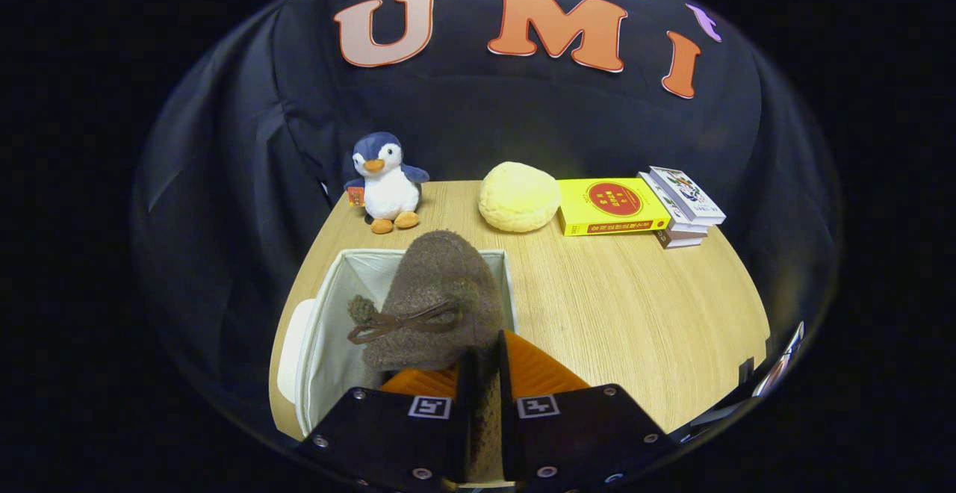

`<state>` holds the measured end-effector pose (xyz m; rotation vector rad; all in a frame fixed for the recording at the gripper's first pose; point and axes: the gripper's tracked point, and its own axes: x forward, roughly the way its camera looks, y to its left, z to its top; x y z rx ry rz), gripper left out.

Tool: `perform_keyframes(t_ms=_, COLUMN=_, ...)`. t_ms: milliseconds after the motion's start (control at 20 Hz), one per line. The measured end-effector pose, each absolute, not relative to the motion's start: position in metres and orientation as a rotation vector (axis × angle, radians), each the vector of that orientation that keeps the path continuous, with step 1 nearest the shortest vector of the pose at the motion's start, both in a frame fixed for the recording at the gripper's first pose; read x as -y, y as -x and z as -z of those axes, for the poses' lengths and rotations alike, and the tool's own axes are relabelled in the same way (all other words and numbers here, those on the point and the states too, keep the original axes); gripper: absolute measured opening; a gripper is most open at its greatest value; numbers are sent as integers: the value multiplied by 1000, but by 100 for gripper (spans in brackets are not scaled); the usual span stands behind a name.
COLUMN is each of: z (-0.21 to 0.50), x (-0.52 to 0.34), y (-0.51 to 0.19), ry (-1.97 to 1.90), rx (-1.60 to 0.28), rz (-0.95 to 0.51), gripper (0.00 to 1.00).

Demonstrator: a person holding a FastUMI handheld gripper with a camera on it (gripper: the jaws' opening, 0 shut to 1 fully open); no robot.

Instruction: Open the storage box then place both shoes into the box .Put the left shoe in first, then the right shoe, with the right side of both shoes facing outward in a uniform manner.

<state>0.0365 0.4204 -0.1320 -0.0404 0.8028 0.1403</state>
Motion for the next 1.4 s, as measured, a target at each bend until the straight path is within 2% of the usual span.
perform_keyframes(t_ms=150, z=133, x=-418, y=-33, ry=29, rx=-817, rz=-139, gripper=25)
perform_keyframes(t_ms=250, z=134, x=-415, y=-31, ry=27, rx=-827, rz=-136, gripper=38)
perform_keyframes(t_ms=300, z=131, x=-414, y=-29, ry=22, rx=-827, rz=-145, gripper=50)
perform_keyframes(t_ms=500, z=109, x=-411, y=-38, ry=-15, rx=-764, rz=-151, gripper=81)
perform_keyframes(t_ms=700, z=79, x=-398, y=-43, ry=-35, rx=-695, rz=-165, gripper=96)
perform_keyframes(t_ms=1100, z=-14, x=-317, y=-46, ry=-73, rx=-445, rz=-155, gripper=97)
perform_keyframes(t_ms=1400, z=-52, x=-227, y=-40, ry=-81, rx=-308, rz=-94, gripper=97)
